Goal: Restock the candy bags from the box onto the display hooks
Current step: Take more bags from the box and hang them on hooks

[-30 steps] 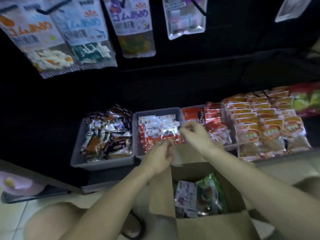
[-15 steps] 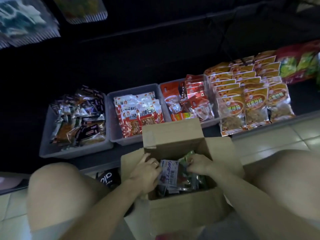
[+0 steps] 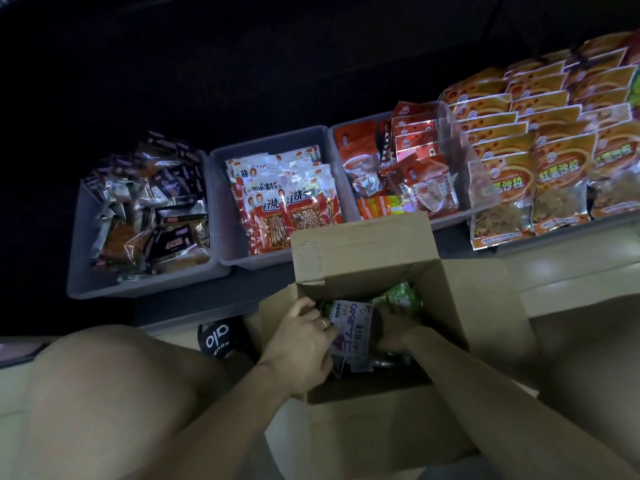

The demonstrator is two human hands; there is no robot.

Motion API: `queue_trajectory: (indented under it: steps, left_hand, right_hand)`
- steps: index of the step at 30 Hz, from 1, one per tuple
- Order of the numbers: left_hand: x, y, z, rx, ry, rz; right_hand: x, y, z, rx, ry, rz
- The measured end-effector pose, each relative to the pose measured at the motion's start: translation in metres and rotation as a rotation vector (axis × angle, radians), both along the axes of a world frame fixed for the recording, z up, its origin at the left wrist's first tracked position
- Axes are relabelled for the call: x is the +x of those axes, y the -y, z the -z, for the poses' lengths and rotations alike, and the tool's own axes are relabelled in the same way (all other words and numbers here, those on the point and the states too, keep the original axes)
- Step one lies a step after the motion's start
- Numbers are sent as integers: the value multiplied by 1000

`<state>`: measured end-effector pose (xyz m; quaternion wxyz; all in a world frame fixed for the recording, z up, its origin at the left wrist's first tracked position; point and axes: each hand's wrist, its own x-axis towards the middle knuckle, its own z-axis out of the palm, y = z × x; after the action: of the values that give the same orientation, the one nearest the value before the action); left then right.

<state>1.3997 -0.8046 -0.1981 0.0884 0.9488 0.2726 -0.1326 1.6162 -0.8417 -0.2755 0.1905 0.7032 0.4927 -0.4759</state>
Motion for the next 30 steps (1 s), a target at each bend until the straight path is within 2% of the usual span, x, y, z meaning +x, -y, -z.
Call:
queue_trajectory:
  steps: [6,11,13,17,19,22,25,30]
  left_hand:
    - [0,0,0,-9,-23,16]
    - [1,0,1,5,31,25]
    - [0,-1,5,16,62,28]
    - [-2,-4,9,27,72,33]
    - [-1,-7,5,-34,110,11]
    - [2,-11,-5,-244,176,-135]
    - [7,-14,-25,-416,375,-355]
    - [1,-33,-59,-427,511,-539]
  right_hand:
    - [3,-3,13,23,62,50]
    - [12,-6,9,110,141,0]
    - [13,-8,6,143,84,9]
    - [8,-1,-5,82,-62,2]
    - [9,2,-15,100,-103,31]
    - [17,1,-41,145,-142,60]
    - [28,-2,-65,227,-182,101]
    - [38,-1,-103,272,-395,280]
